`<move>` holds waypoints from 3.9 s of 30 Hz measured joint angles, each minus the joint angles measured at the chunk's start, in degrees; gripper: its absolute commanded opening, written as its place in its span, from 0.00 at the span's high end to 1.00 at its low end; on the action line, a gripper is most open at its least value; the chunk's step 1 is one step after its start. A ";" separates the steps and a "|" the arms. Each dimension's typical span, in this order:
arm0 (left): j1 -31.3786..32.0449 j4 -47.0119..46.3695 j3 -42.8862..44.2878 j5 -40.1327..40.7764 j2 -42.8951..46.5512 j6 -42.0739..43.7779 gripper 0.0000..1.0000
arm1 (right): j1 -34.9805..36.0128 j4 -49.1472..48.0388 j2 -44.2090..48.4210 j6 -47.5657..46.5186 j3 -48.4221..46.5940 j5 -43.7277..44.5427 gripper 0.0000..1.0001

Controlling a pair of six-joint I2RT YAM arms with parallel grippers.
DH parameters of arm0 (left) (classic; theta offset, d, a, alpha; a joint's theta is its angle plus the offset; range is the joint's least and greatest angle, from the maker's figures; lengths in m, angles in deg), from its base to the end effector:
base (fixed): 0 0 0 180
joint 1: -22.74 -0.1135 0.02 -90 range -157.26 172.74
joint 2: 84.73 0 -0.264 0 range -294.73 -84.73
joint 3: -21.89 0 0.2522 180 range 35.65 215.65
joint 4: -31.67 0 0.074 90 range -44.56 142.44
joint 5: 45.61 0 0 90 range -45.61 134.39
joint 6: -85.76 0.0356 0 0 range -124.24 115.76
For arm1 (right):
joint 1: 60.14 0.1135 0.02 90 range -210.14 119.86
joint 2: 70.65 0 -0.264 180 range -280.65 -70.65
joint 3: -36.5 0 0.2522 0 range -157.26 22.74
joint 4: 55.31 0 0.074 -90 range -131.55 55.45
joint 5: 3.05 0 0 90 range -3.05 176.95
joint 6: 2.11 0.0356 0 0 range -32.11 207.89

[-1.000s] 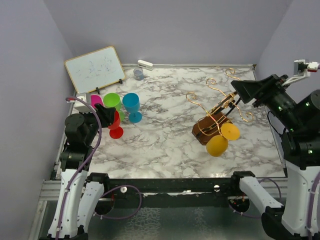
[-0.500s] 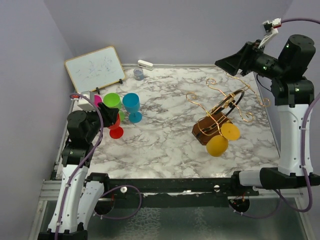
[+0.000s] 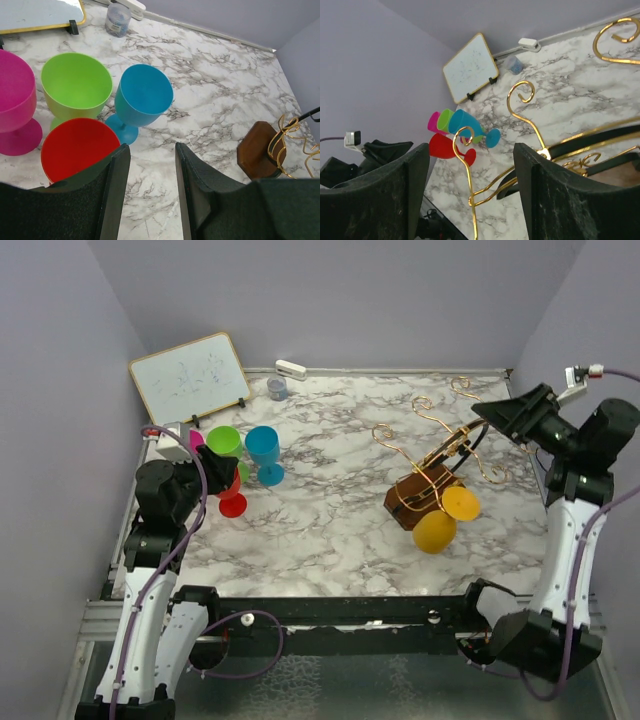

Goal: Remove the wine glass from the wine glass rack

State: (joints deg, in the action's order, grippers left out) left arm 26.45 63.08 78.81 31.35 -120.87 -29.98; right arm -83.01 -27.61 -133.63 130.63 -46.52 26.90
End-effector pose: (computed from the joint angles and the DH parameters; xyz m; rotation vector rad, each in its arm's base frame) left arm 0.1486 -0.0177 0.3386 -0.1743 1.7783 -0.5718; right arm 0.2220 -0.0602 0.4229 0.1847 1.7591 1.1369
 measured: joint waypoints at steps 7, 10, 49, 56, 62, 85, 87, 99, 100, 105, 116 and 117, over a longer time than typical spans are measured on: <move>0.00 0.00 0.00 -0.02 -0.92 -0.02 0.56 | -2.21 8.68 26.82 1.88 9.25 10.16 0.33; 0.00 -0.04 0.00 -0.28 -1.68 -0.04 0.56 | -0.33 13.66 31.58 -0.09 7.32 16.81 0.34; 13.29 -2.14 3.41 -8.35 -14.25 1.97 0.62 | 2.32 24.00 25.97 3.32 4.79 12.20 0.35; 15.91 -1.64 3.41 -7.08 -14.93 2.16 0.62 | 3.17 25.97 23.93 -0.44 -0.70 20.68 0.34; 17.00 -1.64 3.39 -7.02 -14.93 2.14 0.62 | 3.32 29.92 10.64 -8.26 -13.90 24.39 0.35; 17.18 -0.42 3.39 -5.29 -17.27 2.32 0.62 | -18.03 31.21 27.61 -6.97 7.32 13.75 0.36; 17.55 -0.42 3.39 -5.33 -17.70 2.32 0.62 | -15.78 32.85 32.96 -6.56 7.78 15.54 0.36; 18.08 -0.48 3.39 -5.53 -18.25 2.23 0.62 | -9.73 45.40 34.69 -8.37 8.52 27.69 0.45; 18.08 -0.48 3.39 -5.57 -18.25 2.16 0.62 | -9.68 46.07 35.10 -8.41 8.81 27.76 0.46; 18.16 -0.48 3.39 -5.70 -18.25 2.08 0.62 | -9.64 48.33 37.57 -8.37 12.07 27.45 0.47; 18.16 -0.52 3.39 -5.86 -18.25 2.01 0.62 | -9.64 49.24 38.42 -7.78 14.19 22.01 0.60; 18.16 -0.52 3.39 -5.86 -18.25 1.99 0.62 | -9.64 49.24 38.42 -7.67 14.19 21.38 0.61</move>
State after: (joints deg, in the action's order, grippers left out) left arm 44.61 62.56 82.20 25.49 -139.12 -27.99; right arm -92.65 21.63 -95.21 122.96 -32.33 48.27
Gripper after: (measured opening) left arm 0.384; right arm 0.434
